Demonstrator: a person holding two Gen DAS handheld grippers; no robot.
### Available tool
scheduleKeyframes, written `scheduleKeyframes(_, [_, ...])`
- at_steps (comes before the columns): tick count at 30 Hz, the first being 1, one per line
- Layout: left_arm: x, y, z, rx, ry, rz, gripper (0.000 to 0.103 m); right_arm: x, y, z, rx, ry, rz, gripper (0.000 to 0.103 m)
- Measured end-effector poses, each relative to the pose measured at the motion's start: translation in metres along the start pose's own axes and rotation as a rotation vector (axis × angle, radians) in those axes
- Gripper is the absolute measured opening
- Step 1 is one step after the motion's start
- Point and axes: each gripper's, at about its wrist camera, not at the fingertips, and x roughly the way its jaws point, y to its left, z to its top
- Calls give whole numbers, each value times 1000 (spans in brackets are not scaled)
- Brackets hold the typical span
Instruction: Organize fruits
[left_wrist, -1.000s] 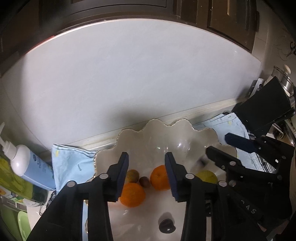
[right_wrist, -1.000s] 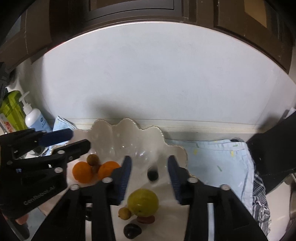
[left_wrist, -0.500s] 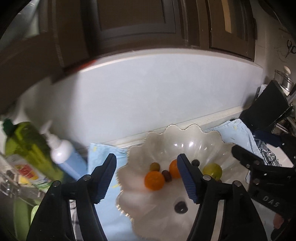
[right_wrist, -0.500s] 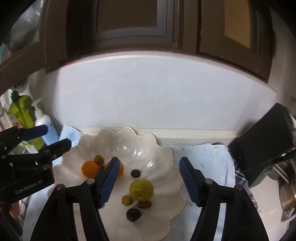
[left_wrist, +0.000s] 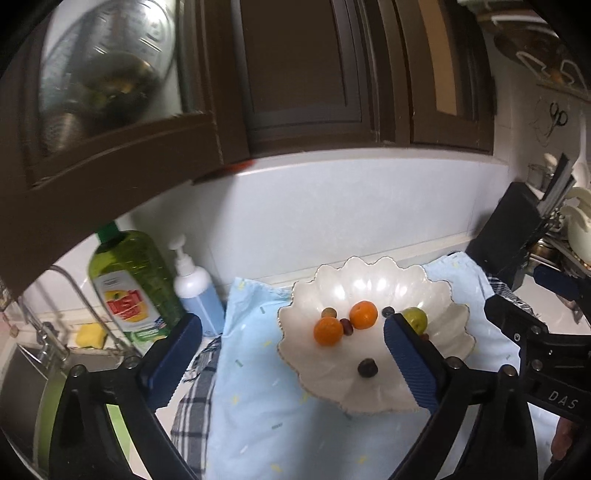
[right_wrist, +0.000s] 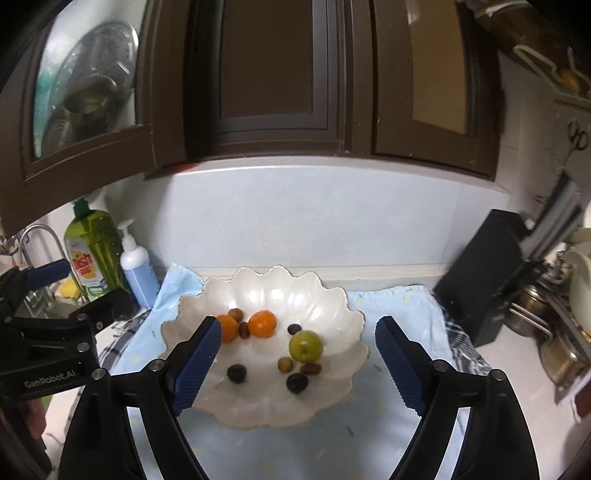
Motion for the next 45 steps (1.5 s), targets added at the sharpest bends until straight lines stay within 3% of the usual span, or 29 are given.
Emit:
scheduleKeyframes(8, [-53, 5, -25, 35, -51, -22, 103, -63, 17, -24, 29, -56, -74, 91])
scheduleKeyframes(18, [-118, 1, -54, 52, -75, -19, 103, -128, 30, -46, 8, -115, -95, 91])
scheduleKeyframes(33, [-219, -34, -103, 33, -114, 28, 103, -221, 7, -97, -14, -130, -29, 96])
scheduleKeyframes(45, [-283, -56, -141, 11, -106, 17, 103, -281, -10, -141, -16, -117, -15, 96])
